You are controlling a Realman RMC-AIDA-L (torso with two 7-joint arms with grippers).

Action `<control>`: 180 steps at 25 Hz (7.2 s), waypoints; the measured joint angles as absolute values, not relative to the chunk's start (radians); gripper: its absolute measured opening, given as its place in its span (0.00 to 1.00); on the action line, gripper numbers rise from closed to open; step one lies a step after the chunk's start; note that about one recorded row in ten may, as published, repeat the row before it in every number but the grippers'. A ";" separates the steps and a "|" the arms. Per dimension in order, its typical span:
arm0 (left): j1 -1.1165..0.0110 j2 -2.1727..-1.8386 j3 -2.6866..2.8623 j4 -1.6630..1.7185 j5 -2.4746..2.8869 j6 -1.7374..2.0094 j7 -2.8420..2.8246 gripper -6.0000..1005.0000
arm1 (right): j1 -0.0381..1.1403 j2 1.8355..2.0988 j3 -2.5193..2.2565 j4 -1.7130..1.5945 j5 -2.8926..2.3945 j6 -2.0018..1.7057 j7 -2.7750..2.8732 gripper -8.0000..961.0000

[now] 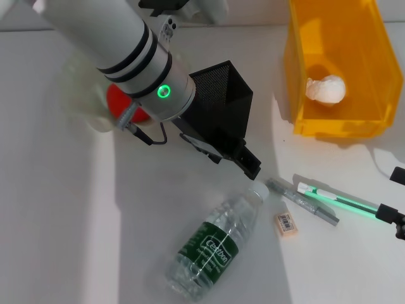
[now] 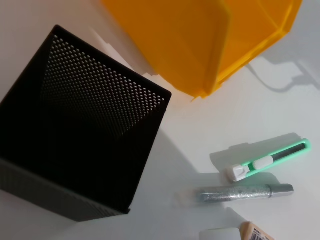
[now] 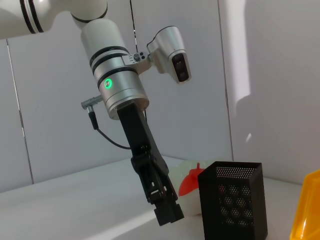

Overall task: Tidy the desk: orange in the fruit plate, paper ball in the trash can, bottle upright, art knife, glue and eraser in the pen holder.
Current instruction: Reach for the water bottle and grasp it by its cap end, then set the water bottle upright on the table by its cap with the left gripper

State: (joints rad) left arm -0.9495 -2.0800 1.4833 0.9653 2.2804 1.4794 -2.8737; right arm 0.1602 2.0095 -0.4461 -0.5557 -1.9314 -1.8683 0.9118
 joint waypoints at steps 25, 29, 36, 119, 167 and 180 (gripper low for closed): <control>-0.885 -2.080 1.738 0.916 2.148 1.212 -2.867 0.72 | 0.213 2.011 -0.452 -0.526 -1.931 -1.829 0.910 0.75; -0.876 -2.080 1.767 0.899 2.115 1.167 -2.862 0.71 | 0.225 2.011 -0.455 -0.518 -1.931 -1.815 0.906 0.75; -0.848 -2.080 1.805 0.877 2.047 1.123 -2.834 0.70 | 0.237 2.011 -0.455 -0.517 -1.931 -1.814 0.906 0.75; -0.549 -2.071 1.626 0.975 1.841 1.130 -2.370 0.45 | 0.303 2.024 -0.390 -0.503 -1.913 -1.830 0.940 0.75; -0.317 -2.066 0.896 0.560 1.534 1.616 -0.988 0.44 | 0.316 2.064 -0.314 -0.446 -1.844 -1.868 0.985 0.75; -0.295 -2.066 0.817 0.539 1.534 1.617 -0.896 0.44 | 0.325 2.065 -0.314 -0.443 -1.844 -1.868 0.982 0.75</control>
State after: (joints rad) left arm -0.2949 -2.0659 0.8173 0.5394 1.5337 1.6172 -0.8957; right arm 0.3248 2.0648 -0.3144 -0.4428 -1.8439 -1.8685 0.9824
